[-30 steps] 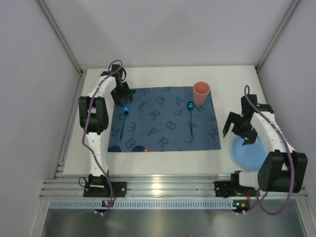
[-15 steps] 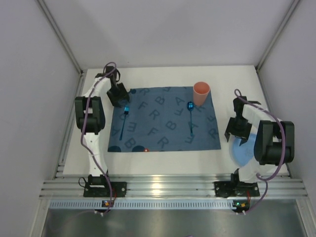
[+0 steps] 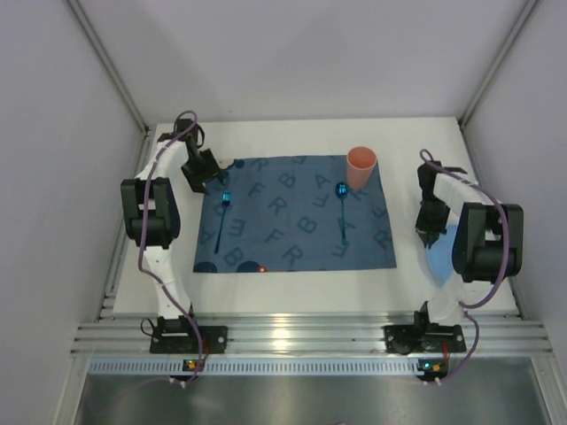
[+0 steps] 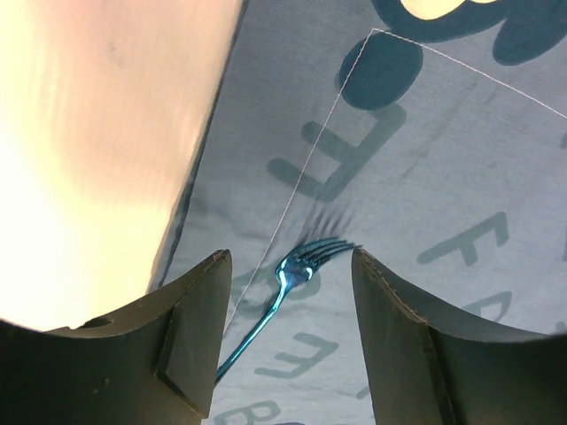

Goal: Set the dinner table for one person

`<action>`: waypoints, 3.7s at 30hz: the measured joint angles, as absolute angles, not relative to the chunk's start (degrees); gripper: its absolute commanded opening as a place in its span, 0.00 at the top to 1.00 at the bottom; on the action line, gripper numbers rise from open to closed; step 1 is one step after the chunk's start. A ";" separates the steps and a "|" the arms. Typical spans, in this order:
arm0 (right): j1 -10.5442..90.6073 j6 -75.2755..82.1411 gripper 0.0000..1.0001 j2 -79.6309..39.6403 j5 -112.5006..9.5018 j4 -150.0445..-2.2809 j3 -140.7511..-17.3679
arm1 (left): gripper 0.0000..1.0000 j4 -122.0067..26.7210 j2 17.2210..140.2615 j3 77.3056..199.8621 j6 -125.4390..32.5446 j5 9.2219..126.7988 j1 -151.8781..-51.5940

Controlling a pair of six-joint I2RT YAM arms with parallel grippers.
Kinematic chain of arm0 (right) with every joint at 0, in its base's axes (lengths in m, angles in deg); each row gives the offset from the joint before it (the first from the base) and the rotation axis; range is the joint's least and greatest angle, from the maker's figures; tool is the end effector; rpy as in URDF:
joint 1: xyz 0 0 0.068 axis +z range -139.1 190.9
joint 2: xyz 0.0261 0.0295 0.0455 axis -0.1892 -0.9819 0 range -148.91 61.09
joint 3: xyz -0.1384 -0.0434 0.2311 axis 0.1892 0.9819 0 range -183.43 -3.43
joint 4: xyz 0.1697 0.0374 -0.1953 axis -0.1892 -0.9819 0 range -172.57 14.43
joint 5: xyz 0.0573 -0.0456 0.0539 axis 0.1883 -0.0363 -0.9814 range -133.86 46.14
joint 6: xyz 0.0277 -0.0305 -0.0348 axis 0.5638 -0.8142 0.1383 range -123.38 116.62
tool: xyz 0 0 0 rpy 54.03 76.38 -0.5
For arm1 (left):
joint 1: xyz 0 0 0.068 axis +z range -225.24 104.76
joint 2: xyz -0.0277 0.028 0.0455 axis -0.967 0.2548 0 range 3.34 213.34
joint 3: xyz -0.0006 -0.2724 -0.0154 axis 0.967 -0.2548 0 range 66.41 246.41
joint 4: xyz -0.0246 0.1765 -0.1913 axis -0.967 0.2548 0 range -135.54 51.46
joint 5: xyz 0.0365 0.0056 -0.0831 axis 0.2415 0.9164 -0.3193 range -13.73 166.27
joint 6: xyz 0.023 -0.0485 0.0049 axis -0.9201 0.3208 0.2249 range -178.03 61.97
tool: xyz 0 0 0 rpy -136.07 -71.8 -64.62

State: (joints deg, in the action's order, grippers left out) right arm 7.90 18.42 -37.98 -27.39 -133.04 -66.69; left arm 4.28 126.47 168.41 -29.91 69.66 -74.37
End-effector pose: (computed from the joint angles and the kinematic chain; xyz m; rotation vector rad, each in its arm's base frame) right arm 0.2882 -0.0253 0.1716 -0.6532 -3.0294 0.4570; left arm 0.4502 0.0027 0.1987 -0.6823 2.7500 -0.2710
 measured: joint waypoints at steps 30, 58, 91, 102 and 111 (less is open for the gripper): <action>64.90 20.17 1.00 -56.17 -20.94 -148.51 -136.09 | 0.02 8.74 96.28 153.92 -27.53 77.42 -74.13; 64.79 14.81 0.23 -72.89 -36.83 -128.41 -121.64 | 0.03 17.70 72.72 142.79 -28.36 83.21 -74.13; 64.47 31.29 0.00 35.15 -22.25 -113.41 -45.73 | 0.04 -52.92 57.57 88.83 -48.05 80.68 -74.26; 64.47 37.00 0.00 34.45 -21.05 -122.81 -49.42 | 0.10 -82.95 73.07 81.77 -52.22 79.08 -74.26; 64.47 37.13 0.00 31.66 -21.47 -125.13 -53.20 | 0.09 -100.28 91.15 82.14 -53.62 77.09 -74.20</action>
State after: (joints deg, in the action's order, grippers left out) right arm 64.47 37.13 31.66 -21.47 -125.13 -53.20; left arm -100.28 91.15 82.14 -53.62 77.09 -74.20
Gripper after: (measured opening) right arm 0.996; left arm 0.891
